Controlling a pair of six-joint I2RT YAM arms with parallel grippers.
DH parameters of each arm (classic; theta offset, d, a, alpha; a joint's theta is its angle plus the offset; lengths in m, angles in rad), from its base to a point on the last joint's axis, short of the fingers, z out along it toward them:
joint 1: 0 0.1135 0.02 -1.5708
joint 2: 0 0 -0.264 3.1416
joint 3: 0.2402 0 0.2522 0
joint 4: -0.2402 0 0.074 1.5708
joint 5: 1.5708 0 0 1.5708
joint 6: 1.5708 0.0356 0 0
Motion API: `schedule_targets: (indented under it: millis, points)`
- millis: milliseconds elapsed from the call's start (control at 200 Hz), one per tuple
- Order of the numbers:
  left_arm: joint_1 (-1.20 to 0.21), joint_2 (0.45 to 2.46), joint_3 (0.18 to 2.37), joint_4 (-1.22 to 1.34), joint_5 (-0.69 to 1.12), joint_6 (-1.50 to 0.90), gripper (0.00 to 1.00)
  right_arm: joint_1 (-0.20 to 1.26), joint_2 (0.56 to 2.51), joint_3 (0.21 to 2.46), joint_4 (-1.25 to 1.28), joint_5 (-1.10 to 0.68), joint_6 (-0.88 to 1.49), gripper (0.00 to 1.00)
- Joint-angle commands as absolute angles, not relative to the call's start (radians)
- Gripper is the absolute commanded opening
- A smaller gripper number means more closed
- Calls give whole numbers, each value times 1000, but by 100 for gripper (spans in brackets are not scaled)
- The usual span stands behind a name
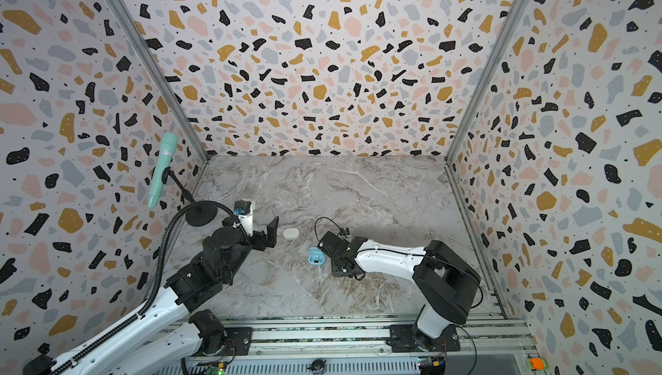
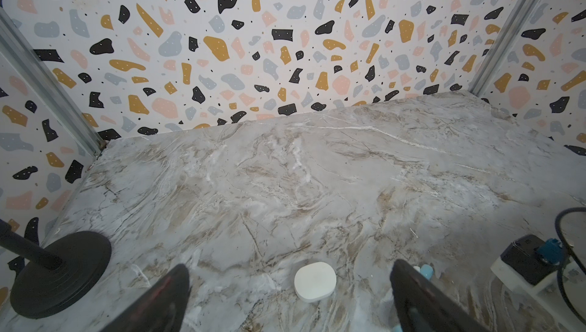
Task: Insert wireless bluetooth earbuds into charging case
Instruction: Pick up the wireless bluetooth earbud from the center of the table.
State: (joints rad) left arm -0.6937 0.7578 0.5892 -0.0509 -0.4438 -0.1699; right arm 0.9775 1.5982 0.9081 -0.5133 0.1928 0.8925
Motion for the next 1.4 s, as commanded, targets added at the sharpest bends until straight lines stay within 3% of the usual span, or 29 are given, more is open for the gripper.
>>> schedule_targets:
  millis: [0, 1397]
  points:
    - [-687, 754, 588, -32, -434, -157, 100, 983, 1609, 948, -549, 216, 905, 30]
    - [-687, 773, 589, -32, -420, -154, 100, 937, 1660, 956, -555, 270, 832, 23]
